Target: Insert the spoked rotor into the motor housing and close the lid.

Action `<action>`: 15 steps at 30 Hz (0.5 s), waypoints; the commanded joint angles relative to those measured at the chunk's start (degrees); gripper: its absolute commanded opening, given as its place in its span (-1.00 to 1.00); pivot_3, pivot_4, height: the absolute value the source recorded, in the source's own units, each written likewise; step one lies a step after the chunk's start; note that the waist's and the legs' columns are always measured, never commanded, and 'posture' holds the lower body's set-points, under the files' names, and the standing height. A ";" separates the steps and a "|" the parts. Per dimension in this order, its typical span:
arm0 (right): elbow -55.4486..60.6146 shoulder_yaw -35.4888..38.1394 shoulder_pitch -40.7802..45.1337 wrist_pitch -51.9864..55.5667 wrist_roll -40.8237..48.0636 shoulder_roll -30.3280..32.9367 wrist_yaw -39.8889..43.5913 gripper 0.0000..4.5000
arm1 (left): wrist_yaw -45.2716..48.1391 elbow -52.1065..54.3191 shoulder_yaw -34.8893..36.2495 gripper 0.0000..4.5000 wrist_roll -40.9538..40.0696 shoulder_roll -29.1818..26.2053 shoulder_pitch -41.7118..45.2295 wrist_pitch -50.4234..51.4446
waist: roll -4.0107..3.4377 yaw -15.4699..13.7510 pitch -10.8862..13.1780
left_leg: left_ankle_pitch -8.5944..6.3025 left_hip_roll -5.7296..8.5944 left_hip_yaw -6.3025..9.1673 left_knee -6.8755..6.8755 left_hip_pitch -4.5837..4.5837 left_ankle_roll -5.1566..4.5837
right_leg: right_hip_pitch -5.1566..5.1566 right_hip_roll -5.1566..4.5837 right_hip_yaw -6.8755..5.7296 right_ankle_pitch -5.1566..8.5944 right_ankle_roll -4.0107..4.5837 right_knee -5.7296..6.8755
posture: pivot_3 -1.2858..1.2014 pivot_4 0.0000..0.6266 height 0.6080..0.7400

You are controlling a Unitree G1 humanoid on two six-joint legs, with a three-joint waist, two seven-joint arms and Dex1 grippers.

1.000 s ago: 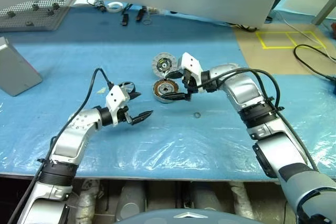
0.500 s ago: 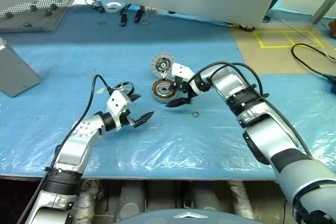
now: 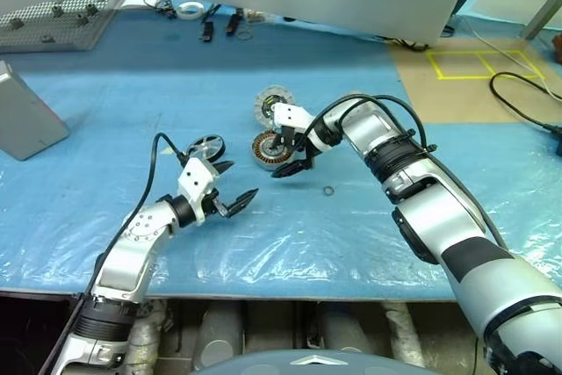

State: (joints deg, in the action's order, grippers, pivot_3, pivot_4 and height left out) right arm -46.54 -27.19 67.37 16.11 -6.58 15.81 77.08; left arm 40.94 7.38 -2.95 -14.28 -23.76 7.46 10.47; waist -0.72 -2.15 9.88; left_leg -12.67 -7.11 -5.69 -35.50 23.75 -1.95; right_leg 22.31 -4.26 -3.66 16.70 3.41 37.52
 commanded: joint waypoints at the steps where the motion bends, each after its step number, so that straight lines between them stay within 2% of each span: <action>1: 2.08 1.47 2.95 -0.58 0.28 -0.78 0.58 0.99 | -0.17 2.36 1.10 1.00 -0.61 -0.71 0.50 -0.08 | 0.00 0.00 0.00 | 0.01 -0.02 0.00 -0.01 -0.01 0.00 | 0.01 0.00 0.00 0.01 0.03 0.05 | 0.03 -0.52 1.00; 15: -14.42 0.23 4.60 -8.62 -6.87 -4.46 -6.69 0.99 | 0.81 2.65 1.68 1.00 -0.61 -2.51 -1.99 -0.83 | 0.00 0.01 0.00 | 0.17 -0.10 -0.01 -0.01 -0.01 0.11 | 0.09 0.04 -0.01 -0.04 0.19 0.20 | 0.03 -0.52 1.00</action>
State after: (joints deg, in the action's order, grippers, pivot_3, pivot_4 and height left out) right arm -60.16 -27.67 70.78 8.23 -12.70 11.44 70.95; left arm 41.53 8.37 -2.48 -14.31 -25.71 5.89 10.98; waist -0.72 -2.14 9.88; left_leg -12.49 -7.22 -5.71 -35.51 23.72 -1.83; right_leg 22.40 -4.22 -3.67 16.65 3.61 37.72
